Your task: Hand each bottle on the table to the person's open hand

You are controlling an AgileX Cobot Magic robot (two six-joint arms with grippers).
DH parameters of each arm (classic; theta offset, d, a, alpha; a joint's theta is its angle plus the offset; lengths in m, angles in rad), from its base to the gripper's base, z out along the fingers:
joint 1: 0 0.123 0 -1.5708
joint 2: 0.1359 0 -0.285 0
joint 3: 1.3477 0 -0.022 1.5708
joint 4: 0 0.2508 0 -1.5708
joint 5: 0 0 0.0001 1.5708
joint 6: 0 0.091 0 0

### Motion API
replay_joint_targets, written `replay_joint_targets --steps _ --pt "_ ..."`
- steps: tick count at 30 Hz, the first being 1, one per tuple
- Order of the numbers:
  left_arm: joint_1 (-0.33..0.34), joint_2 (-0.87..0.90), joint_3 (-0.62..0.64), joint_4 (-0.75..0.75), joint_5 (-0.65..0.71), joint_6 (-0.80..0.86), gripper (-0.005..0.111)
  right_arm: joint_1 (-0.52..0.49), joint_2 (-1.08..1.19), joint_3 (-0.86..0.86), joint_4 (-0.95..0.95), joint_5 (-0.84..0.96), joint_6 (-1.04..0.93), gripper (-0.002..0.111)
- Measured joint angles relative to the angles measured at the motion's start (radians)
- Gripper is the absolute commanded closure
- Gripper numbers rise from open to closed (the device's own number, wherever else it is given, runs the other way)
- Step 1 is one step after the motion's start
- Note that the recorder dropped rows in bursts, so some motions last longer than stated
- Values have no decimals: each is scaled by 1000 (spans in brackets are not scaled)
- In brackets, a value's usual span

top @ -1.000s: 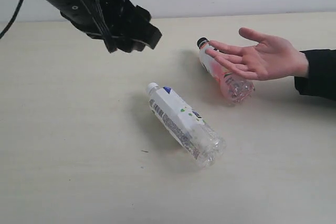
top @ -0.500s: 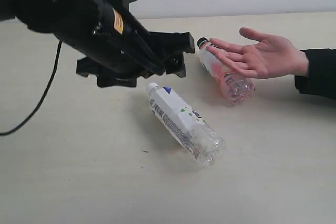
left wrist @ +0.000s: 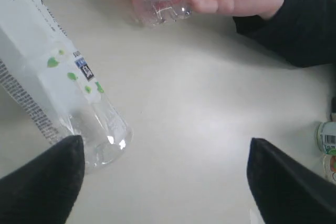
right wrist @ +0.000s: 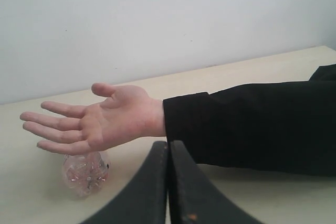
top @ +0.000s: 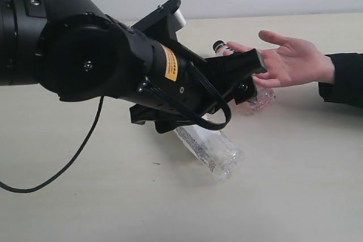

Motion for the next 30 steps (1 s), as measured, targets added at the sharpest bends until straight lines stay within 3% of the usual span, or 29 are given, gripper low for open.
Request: replay_joint_targets --steps 13,17,25,30 --pt "-6 0 2 4 4 0 26 0 0 0 1 0 0 108" --pt "-4 0 2 0 -56 -7 26 0 0 0 1 0 0 108" --pt "-6 0 2 -239 -100 -27 26 0 0 0 1 0 0 108" --pt "-6 10 2 -289 -115 -78 26 0 0 0 1 0 0 108"
